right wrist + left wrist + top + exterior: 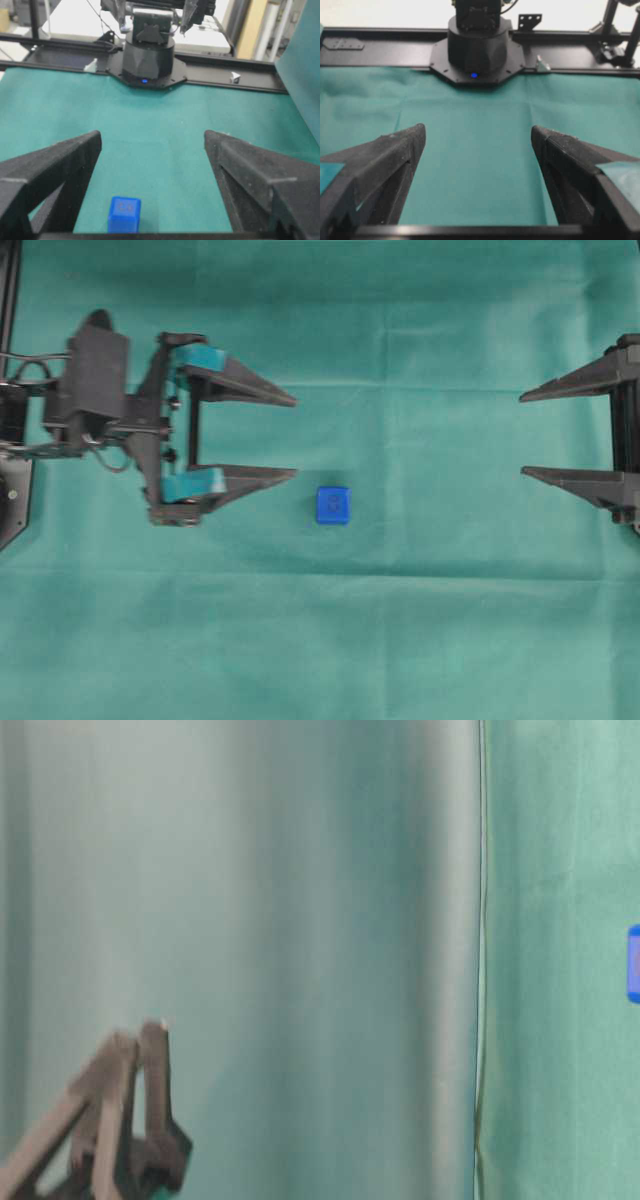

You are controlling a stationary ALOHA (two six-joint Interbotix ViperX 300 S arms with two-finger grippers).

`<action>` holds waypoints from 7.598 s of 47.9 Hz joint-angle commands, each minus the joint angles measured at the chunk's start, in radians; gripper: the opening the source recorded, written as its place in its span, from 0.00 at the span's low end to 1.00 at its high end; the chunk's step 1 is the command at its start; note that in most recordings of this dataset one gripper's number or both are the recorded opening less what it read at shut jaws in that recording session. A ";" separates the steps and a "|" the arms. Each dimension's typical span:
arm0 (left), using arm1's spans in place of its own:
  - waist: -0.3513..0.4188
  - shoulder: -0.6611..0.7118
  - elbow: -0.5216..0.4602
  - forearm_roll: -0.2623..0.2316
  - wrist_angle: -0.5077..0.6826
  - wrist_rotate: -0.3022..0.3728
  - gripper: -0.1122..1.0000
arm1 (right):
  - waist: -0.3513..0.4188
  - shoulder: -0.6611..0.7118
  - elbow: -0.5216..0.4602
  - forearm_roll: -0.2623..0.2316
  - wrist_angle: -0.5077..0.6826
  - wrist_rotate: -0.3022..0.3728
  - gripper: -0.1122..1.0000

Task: Handover the blue block to the right arm after grasping it with the left arm, then place it in the designated position.
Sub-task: 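Move the left gripper toward the blue cube, then lower the left gripper around the blue cube and close it, then lift the blue cube with the left gripper and raise it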

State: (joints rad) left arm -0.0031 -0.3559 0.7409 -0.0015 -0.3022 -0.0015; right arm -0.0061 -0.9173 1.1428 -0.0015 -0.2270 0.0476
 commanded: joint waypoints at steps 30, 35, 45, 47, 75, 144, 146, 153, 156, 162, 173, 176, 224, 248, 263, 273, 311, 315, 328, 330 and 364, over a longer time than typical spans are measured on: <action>0.000 0.095 -0.153 0.000 0.152 -0.008 1.00 | -0.003 0.015 -0.025 -0.002 -0.005 -0.002 0.95; -0.002 0.123 -0.202 0.000 0.278 -0.008 1.00 | -0.003 0.015 -0.026 -0.002 -0.005 -0.002 0.95; -0.005 0.184 -0.314 0.000 0.543 -0.008 1.00 | -0.003 0.021 -0.026 0.000 -0.003 -0.002 0.95; -0.005 0.195 -0.336 0.000 0.588 -0.008 1.00 | -0.003 0.025 -0.028 -0.002 -0.005 -0.002 0.95; -0.020 0.298 -0.518 0.002 0.945 -0.015 1.00 | -0.003 0.034 -0.026 0.000 -0.003 -0.002 0.95; -0.021 0.304 -0.508 0.003 0.945 -0.017 1.00 | -0.003 0.035 -0.026 0.000 -0.002 -0.002 0.95; -0.021 0.305 -0.503 0.002 0.940 -0.017 1.00 | -0.003 0.034 -0.026 -0.002 -0.002 -0.002 0.95; -0.021 0.316 -0.476 0.002 0.897 -0.017 1.00 | -0.003 0.037 -0.026 -0.002 -0.003 -0.002 0.95; -0.021 0.322 -0.457 0.002 0.870 -0.017 1.00 | -0.003 0.038 -0.026 0.000 -0.003 -0.002 0.95; -0.021 0.337 -0.425 0.003 0.830 -0.017 1.00 | -0.003 0.043 -0.026 -0.002 -0.003 -0.002 0.95; -0.032 0.397 -0.388 0.002 0.765 -0.017 1.00 | -0.003 0.046 -0.025 -0.002 -0.003 -0.002 0.95; -0.032 0.419 -0.382 0.002 0.747 -0.017 1.00 | -0.003 0.046 -0.025 -0.002 -0.002 -0.002 0.95; -0.026 0.601 -0.311 0.002 0.522 -0.017 1.00 | -0.003 0.057 -0.021 -0.002 -0.002 -0.002 0.95; -0.028 0.603 -0.310 0.003 0.529 -0.015 0.77 | -0.003 0.061 -0.021 -0.002 -0.003 -0.002 0.95; -0.021 0.603 -0.313 0.003 0.543 -0.017 0.52 | -0.003 0.060 -0.025 -0.002 -0.006 -0.002 0.95; -0.021 0.603 -0.314 0.002 0.541 -0.017 0.52 | -0.003 0.061 -0.026 0.000 -0.003 -0.002 0.95; -0.029 0.462 -0.374 0.002 0.684 -0.017 0.52 | -0.003 0.061 -0.031 -0.002 -0.002 -0.002 0.95; -0.029 0.428 -0.382 0.003 0.712 -0.017 0.52 | -0.003 0.061 -0.032 -0.003 -0.002 -0.002 0.95; -0.029 0.333 -0.422 0.005 0.802 -0.015 0.52 | -0.003 0.061 -0.034 -0.003 -0.003 -0.002 0.95; -0.029 0.319 -0.433 0.005 0.816 -0.015 0.52 | -0.003 0.061 -0.034 -0.003 -0.002 -0.002 0.95; -0.035 0.160 -0.578 0.012 0.966 -0.006 0.52 | -0.003 0.060 -0.034 -0.003 0.002 -0.002 0.95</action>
State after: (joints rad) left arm -0.0337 -0.1718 0.1933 0.0061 0.6611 -0.0092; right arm -0.0077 -0.8606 1.1367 -0.0031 -0.2194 0.0476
